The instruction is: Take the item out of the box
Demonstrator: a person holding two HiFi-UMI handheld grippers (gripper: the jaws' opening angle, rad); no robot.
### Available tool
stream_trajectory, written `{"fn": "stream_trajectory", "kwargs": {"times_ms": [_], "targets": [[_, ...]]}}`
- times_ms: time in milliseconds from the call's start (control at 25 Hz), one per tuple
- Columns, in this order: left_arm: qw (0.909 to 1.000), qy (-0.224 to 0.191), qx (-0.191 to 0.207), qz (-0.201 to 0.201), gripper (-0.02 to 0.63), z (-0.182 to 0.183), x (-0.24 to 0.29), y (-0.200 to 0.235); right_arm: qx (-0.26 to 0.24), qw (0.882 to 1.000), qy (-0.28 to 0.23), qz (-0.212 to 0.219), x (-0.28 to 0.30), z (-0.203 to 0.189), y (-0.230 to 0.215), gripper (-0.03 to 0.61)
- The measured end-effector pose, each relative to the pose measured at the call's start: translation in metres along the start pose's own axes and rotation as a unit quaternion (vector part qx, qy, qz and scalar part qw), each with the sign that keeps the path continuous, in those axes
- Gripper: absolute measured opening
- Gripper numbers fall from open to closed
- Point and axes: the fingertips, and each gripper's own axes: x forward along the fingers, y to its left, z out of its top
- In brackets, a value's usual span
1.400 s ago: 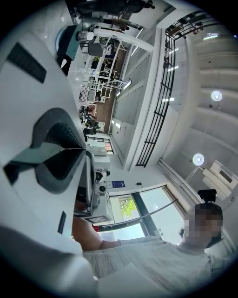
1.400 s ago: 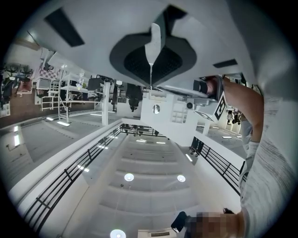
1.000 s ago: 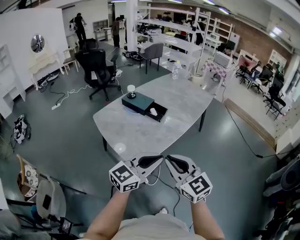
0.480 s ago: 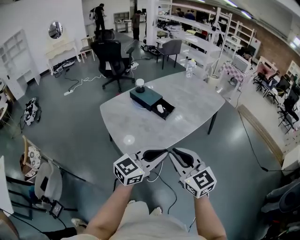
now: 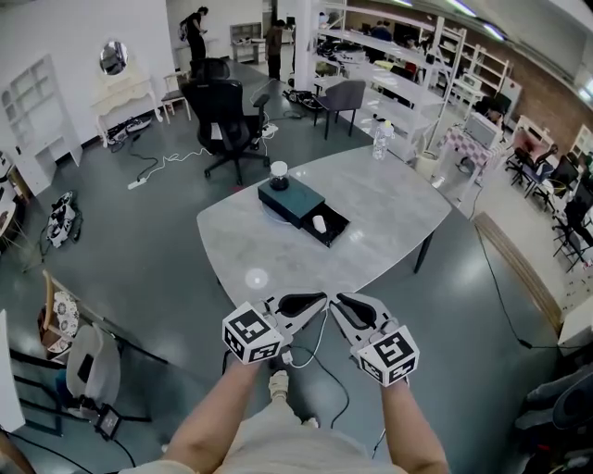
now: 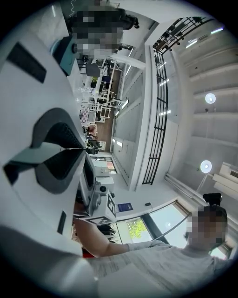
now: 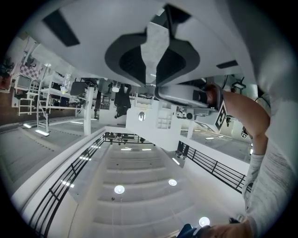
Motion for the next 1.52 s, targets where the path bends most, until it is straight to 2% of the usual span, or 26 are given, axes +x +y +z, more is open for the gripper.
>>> {"fn": "stream_trajectory", "kwargs": {"times_ms": [480,800,1320,1520], "targets": [[0.9999,0.007,-0.009,0.000,0.020,-0.009,0.016,0.117,-0.002,0.999,0.039,-0.015,0.102,-0.012,-0.069,0.085],[0.9994,0.009,-0.033,-0.002,0.020,-0.025,0.020,0.188,0.006,0.997,0.067,-0.028,0.162,-0.029,-0.106,0.086],[0.9988,0.010,-0.048,0.000,0.020,-0.039,0.020,0.236,-0.001,0.995,0.098,-0.037,0.195,-0.044,-0.137,0.085],[0.9986,0.017,-0.049,0.008,0.020,-0.041,0.025,0.254,-0.017,0.992,0.124,-0.020,0.213,-0.057,-0.159,0.086]]}}
